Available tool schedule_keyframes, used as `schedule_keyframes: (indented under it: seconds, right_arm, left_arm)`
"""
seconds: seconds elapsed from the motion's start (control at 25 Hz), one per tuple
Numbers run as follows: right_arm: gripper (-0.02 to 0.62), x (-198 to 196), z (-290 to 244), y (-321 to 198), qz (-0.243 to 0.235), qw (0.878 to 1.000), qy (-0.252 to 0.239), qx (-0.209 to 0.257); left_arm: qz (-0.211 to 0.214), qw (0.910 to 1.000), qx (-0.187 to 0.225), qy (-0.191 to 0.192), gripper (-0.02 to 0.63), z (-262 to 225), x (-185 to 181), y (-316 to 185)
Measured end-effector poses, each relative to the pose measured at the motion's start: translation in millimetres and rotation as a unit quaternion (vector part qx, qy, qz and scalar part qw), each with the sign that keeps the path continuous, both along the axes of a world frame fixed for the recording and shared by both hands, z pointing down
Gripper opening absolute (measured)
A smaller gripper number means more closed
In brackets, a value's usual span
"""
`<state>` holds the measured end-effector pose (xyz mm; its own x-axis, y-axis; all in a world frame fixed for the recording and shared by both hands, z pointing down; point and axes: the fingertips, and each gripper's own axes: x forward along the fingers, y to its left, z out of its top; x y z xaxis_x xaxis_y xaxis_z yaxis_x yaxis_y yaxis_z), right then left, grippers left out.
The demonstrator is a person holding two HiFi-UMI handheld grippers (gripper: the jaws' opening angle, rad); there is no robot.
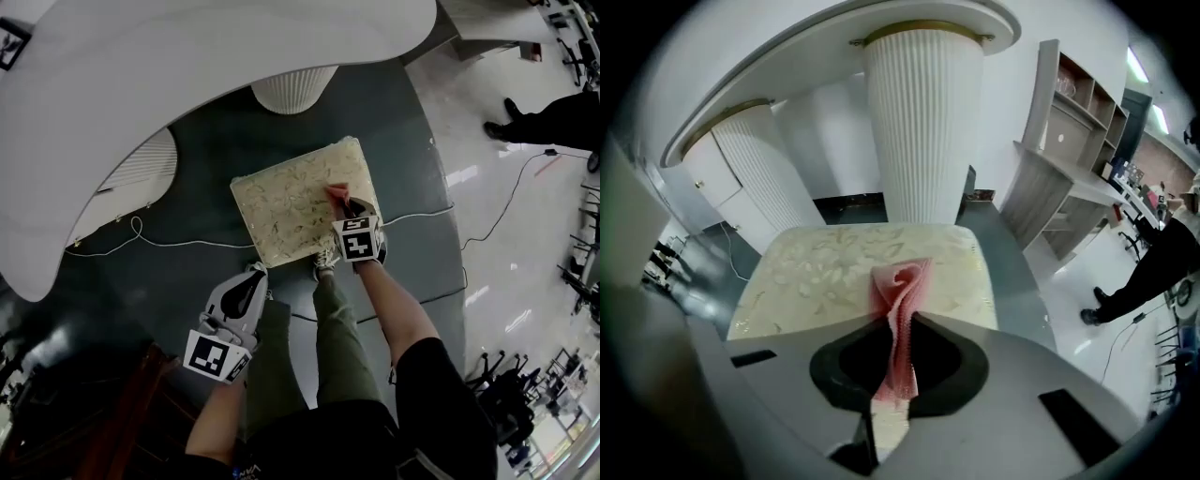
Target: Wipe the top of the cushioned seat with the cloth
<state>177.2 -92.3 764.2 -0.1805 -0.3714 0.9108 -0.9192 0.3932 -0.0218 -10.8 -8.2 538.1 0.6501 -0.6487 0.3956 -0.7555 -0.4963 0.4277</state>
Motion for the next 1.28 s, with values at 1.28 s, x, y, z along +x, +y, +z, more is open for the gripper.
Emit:
schedule_keyframes:
  seconds: [1.28]
  right_arm:
    - [0.028, -18, -46, 33, 0.109, 0.988, -0.095, 0.045]
  left_arm:
    - [0.033, 0.9994, 0.004, 0.001, 0.018, -7, 11, 2]
